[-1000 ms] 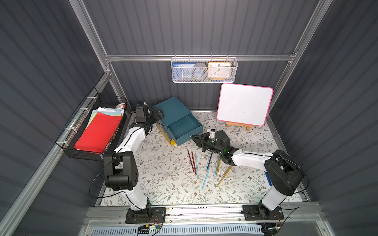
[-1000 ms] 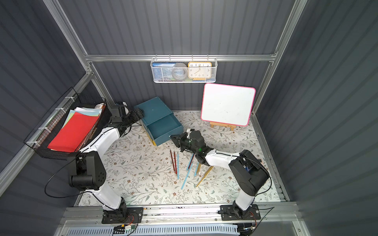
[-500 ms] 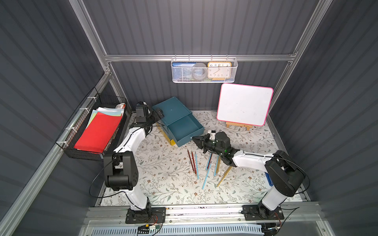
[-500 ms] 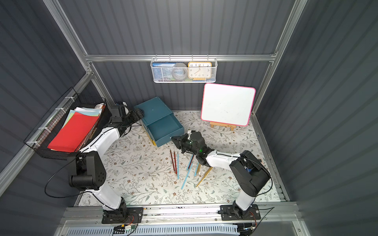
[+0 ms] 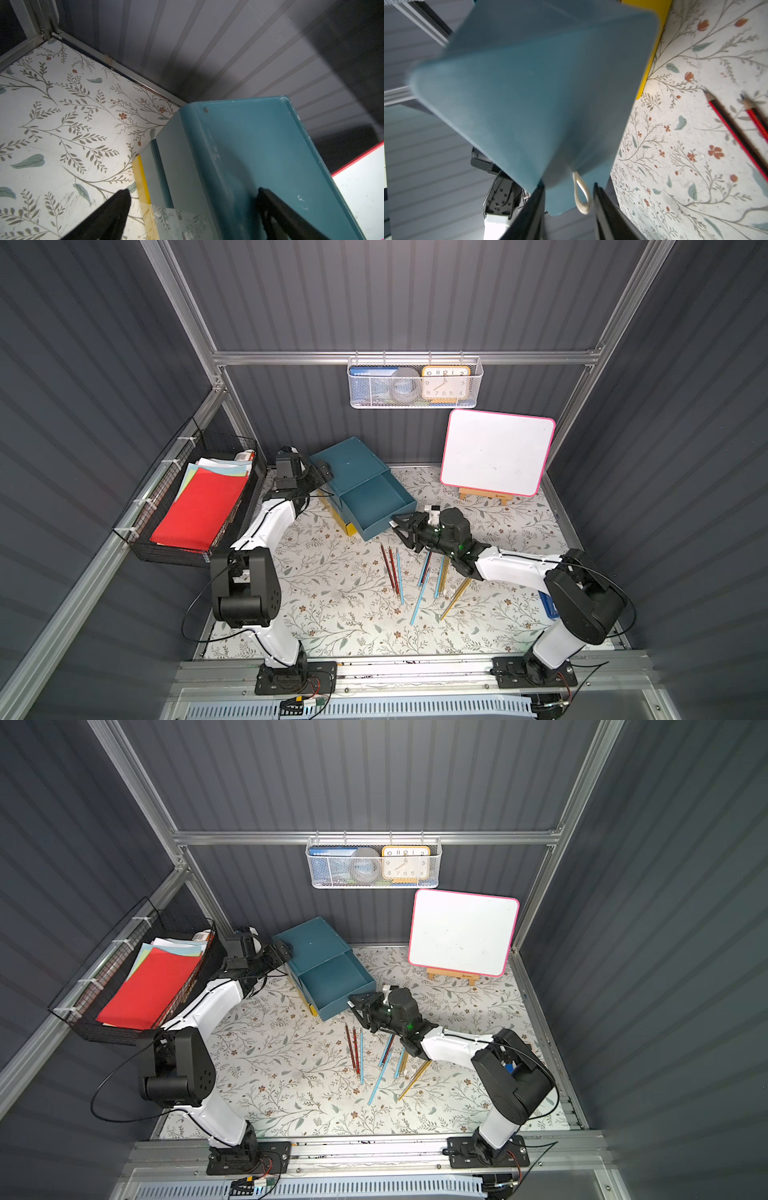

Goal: Please place the pencils in the drawer according to their color
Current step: Open the drawer in the storage box.

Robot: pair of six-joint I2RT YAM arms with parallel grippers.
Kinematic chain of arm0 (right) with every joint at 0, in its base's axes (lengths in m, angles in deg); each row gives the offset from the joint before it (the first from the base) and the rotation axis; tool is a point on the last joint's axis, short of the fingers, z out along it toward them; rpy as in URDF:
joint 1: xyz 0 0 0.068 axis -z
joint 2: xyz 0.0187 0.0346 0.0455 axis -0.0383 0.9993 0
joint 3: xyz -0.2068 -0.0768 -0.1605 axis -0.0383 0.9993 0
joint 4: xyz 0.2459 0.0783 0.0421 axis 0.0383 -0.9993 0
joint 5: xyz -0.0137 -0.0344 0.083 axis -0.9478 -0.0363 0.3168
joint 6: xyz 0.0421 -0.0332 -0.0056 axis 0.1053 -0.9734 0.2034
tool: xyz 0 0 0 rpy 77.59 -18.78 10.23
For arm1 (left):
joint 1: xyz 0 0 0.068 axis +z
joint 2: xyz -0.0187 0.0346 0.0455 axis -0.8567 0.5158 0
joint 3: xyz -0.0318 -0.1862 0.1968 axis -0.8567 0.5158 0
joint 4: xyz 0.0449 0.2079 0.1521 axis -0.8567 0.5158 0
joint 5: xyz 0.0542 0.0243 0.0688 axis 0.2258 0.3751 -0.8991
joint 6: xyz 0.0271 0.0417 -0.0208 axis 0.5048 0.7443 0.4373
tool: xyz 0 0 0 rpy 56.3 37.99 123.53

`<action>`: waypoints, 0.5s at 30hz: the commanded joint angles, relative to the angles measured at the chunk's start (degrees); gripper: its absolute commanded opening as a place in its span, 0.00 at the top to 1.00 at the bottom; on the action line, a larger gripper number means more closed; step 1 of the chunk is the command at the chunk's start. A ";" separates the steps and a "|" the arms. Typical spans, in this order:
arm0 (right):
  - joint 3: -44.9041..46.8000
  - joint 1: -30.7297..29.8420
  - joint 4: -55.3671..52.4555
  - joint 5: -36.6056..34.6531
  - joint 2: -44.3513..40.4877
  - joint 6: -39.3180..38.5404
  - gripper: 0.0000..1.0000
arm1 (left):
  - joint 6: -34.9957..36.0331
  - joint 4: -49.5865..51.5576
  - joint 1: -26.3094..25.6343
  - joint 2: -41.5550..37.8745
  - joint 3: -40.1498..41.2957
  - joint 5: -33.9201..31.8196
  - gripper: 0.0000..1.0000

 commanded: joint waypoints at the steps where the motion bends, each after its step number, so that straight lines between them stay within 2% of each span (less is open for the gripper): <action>1: -1.31 0.39 0.49 0.94 0.53 -0.80 0.50 | -0.46 0.35 -0.20 0.95 0.77 0.58 0.00; 7: -0.65 0.48 -2.00 2.06 -1.63 -2.31 0.29 | -0.29 0.36 -0.20 0.82 0.77 0.58 0.00; 11: -0.08 0.62 -10.24 1.65 -6.53 -5.74 0.16 | -0.37 0.35 -0.20 0.51 0.81 0.74 0.00; 15: 0.74 0.85 -21.39 -0.27 -12.94 -10.49 0.13 | -0.33 0.33 -0.20 -0.10 0.74 0.89 0.00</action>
